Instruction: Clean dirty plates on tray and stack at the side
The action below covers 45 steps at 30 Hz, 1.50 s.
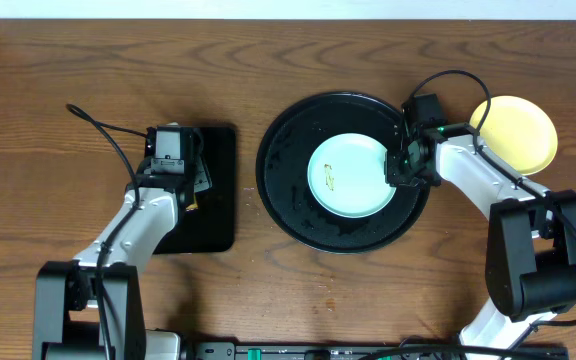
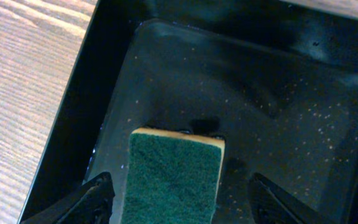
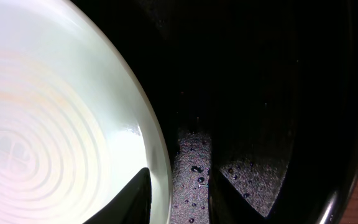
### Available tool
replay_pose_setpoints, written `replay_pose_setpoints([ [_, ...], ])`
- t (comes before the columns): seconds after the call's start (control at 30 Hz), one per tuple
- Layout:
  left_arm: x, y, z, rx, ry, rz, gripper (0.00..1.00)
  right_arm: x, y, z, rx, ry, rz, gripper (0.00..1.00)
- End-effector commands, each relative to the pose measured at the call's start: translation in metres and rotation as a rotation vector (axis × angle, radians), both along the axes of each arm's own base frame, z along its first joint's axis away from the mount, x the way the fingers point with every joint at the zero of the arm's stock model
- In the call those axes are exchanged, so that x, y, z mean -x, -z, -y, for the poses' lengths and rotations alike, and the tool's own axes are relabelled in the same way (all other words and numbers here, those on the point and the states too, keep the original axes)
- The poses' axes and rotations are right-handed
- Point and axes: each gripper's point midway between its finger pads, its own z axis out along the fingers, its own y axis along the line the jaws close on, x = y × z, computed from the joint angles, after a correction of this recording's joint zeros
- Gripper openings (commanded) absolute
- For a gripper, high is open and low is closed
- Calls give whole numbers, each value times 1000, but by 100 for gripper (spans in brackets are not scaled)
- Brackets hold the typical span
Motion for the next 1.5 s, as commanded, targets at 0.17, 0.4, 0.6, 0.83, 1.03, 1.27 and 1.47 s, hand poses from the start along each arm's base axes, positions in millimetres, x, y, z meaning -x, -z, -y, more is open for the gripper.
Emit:
replay_pose_setpoints([
  [0.17,0,31,-16,-95,-34,-74,74,-2,-7,2,12,-10,23,28],
  [0.4,-4,40,-15,-93,-26,-78,34,-2,-7,2,12,-9,23,28],
  [0.6,-7,38,-15,-99,-13,-66,42,-2,-7,2,11,-9,23,28],
  [0.83,17,50,-10,-74,5,-179,74,-1,-7,2,12,-9,19,29],
  [1.03,36,61,13,59,64,-270,46,-1,-6,2,12,-9,19,23],
  [1.27,39,62,12,55,62,-279,64,1,-5,3,14,-10,11,37],
  [1.47,50,65,12,53,60,-328,58,-1,0,2,11,-22,36,29],
])
